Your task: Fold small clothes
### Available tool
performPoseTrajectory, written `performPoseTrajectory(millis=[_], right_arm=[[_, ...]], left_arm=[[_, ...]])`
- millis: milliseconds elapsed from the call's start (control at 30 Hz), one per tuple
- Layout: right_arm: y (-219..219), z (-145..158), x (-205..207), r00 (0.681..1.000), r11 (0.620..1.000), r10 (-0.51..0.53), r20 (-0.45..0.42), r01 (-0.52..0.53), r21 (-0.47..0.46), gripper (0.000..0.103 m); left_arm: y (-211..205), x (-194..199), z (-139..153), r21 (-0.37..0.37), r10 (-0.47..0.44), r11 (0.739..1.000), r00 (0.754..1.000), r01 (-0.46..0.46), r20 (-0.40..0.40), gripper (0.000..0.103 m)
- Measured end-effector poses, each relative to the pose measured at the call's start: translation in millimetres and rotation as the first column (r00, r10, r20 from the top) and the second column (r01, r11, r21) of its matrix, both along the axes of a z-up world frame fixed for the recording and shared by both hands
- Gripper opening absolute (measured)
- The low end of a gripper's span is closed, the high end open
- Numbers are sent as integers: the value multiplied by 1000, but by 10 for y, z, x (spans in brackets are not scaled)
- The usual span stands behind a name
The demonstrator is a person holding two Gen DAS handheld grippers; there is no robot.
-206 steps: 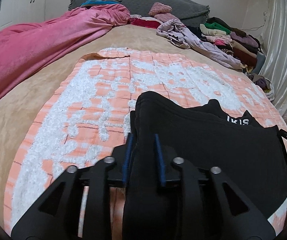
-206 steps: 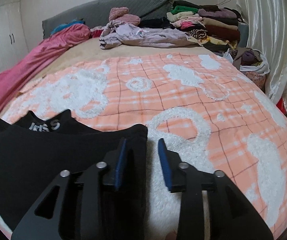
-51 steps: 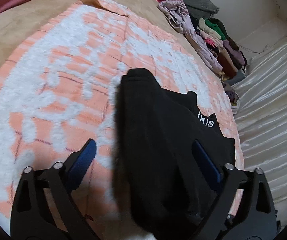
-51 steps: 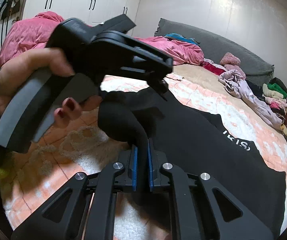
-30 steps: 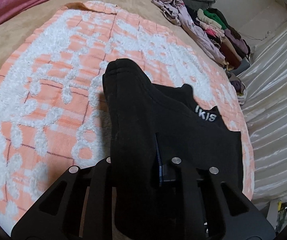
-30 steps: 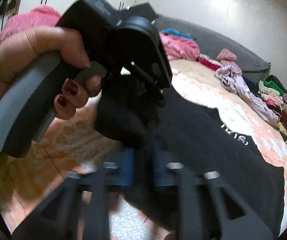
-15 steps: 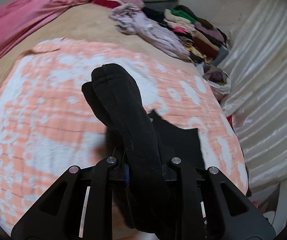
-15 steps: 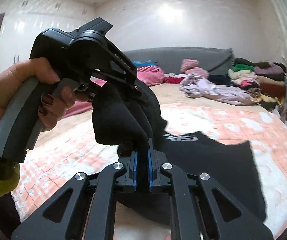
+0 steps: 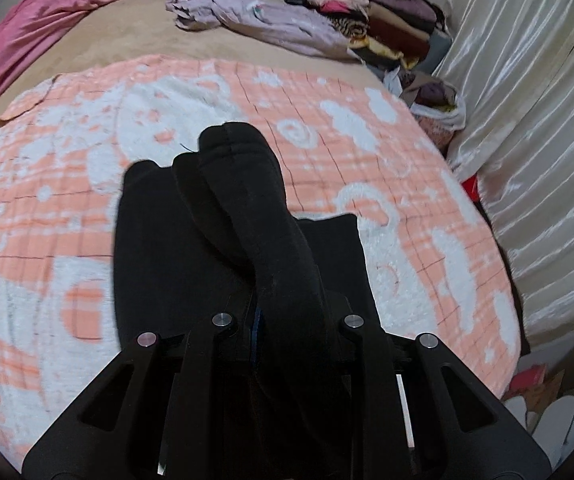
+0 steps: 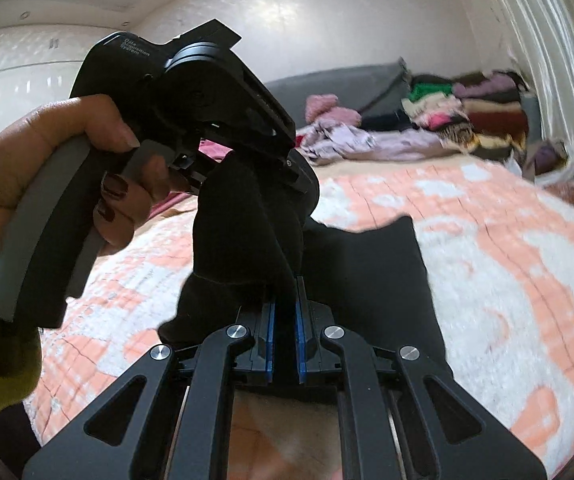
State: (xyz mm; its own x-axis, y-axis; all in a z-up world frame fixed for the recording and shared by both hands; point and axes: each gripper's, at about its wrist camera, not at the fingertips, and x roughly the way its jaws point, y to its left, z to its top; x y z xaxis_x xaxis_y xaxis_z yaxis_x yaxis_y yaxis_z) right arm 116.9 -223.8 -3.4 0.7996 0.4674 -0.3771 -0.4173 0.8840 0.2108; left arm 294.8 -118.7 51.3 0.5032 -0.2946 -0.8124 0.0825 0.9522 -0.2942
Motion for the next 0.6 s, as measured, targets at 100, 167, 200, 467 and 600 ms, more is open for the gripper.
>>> performPoseTrajectory(millis=[100,167,200,467,600], right_arm=[[-81,-97,53,998,999,-7,-64,9,32,7],[-168,-177,118,992,998,-21,-127,29,61,12],[-204,-201,149,988,997,-32,-148,43,69,13],[-480,-312,15,975,996,-69,-213,80,45,34],[-595,-183,-111,976,994,-104,-192,107,5,43]], left_arm=[[-101,36,-129,-32,-16,999,1000,15,-22,44],[-55,3,-170,-138,-29,990,1000,28,-8,59],[-28,-27,-158,-156,-27,987,1000,27,6,59],[461,-505,-86,-10,55,998,989,-54,138,51],[597,-667,-198,74,76,993,982,-90,171,51]])
